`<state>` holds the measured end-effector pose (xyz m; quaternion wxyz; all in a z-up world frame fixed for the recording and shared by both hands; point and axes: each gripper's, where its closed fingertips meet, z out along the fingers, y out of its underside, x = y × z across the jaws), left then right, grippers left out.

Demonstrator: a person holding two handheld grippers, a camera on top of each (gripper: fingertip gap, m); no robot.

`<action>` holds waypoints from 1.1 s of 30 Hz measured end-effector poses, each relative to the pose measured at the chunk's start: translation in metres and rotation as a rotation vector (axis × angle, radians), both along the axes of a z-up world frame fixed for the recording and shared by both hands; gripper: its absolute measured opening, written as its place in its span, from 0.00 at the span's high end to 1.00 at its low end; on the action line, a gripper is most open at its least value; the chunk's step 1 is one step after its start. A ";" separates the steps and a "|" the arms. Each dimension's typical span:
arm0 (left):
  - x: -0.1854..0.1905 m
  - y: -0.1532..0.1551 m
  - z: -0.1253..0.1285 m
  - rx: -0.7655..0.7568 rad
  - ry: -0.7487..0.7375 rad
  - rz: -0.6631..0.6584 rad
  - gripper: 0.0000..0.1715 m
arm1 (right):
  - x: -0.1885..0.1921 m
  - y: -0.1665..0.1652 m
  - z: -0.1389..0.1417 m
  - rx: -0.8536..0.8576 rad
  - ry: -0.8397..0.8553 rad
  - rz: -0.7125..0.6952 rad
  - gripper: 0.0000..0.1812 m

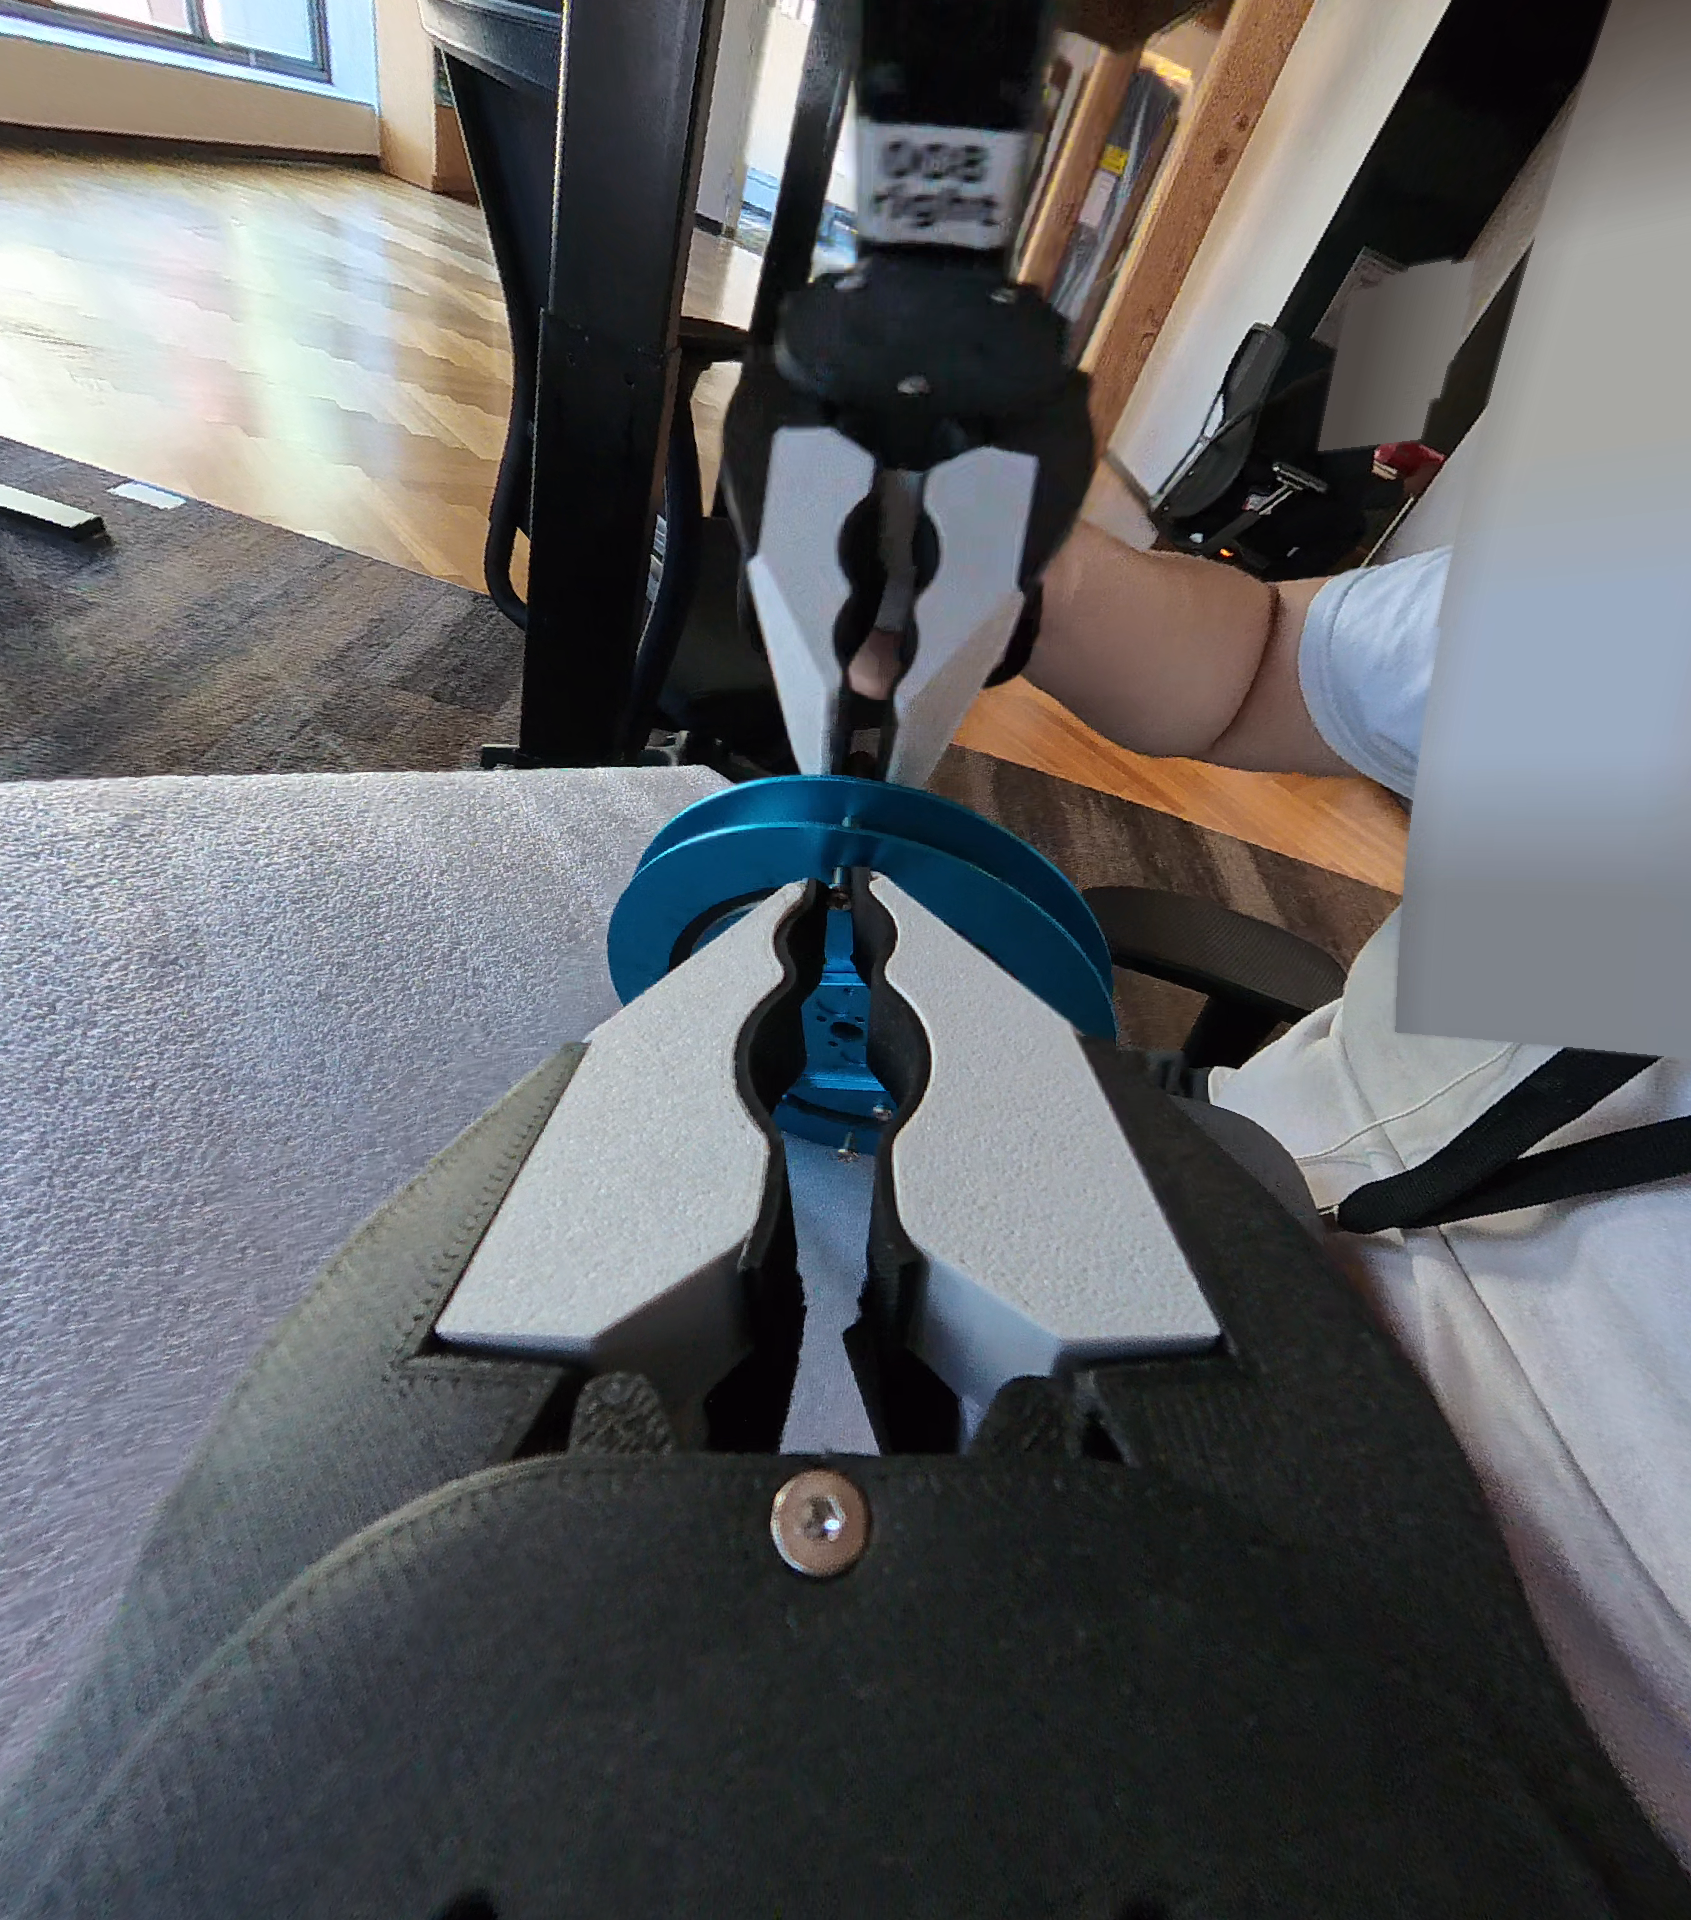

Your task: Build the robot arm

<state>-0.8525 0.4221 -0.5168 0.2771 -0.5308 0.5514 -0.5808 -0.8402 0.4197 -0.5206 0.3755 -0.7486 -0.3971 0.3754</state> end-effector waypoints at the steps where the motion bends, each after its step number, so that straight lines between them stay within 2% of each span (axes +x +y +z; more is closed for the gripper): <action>1: 0.000 0.000 0.000 0.008 0.000 0.002 0.98 | -0.001 0.000 -0.001 -0.154 0.079 -0.007 0.98; 4: 0.000 -0.001 0.001 0.007 -0.004 -0.004 0.98 | -0.002 -0.003 -0.002 -0.634 0.318 -0.007 0.98; 5: 0.000 -0.001 0.001 0.006 -0.003 -0.006 0.98 | -0.001 -0.004 0.000 -0.716 0.369 0.005 0.98; 6: 0.001 -0.001 0.001 0.008 -0.003 -0.004 0.98 | -0.002 -0.004 -0.001 -0.707 0.372 0.023 0.97; 8: 0.000 -0.001 0.001 0.009 0.000 -0.003 0.98 | -0.003 -0.005 -0.002 -0.482 0.242 0.048 0.98; 9: 0.000 -0.001 0.001 0.010 0.000 -0.001 0.98 | -0.004 -0.004 -0.002 -0.288 0.118 0.047 0.95; 10: 0.000 -0.001 0.001 0.007 0.001 0.002 0.98 | -0.004 0.000 -0.001 -0.075 -0.024 0.029 0.88; 13: 0.000 0.000 0.001 -0.004 0.002 0.007 0.98 | -0.004 0.000 0.004 0.493 -0.422 0.028 0.87; 16: 0.001 0.000 0.001 -0.017 0.002 0.008 0.98 | -0.001 0.005 -0.001 0.730 -0.711 -0.049 0.88; 17: 0.002 0.000 0.001 -0.020 0.003 0.008 0.98 | 0.000 0.006 -0.005 0.767 -0.790 -0.065 0.88; 19: 0.002 -0.002 0.002 -0.018 0.004 0.006 0.98 | 0.000 0.009 -0.006 0.846 -0.915 -0.100 0.97; 21: 0.002 -0.001 0.002 -0.013 0.008 0.011 0.98 | 0.000 0.010 -0.005 0.876 -1.010 -0.113 0.97; 23: 0.002 -0.001 0.002 -0.008 0.008 0.014 0.98 | 0.001 0.010 -0.007 0.780 -1.020 -0.101 0.97; 24: 0.002 -0.001 0.002 -0.001 0.009 0.014 0.98 | 0.001 0.009 -0.008 0.670 -0.995 -0.084 0.97; 27: 0.002 -0.003 0.002 0.027 0.008 0.009 0.98 | 0.002 0.000 -0.013 0.176 -0.836 0.007 0.97; 31: 0.003 -0.007 0.003 0.042 0.000 0.000 0.98 | 0.001 -0.019 -0.013 -0.615 -0.553 0.173 0.98; 33: 0.002 -0.005 0.003 0.045 0.005 0.008 0.98 | -0.004 -0.021 -0.012 -0.814 -0.421 0.248 0.98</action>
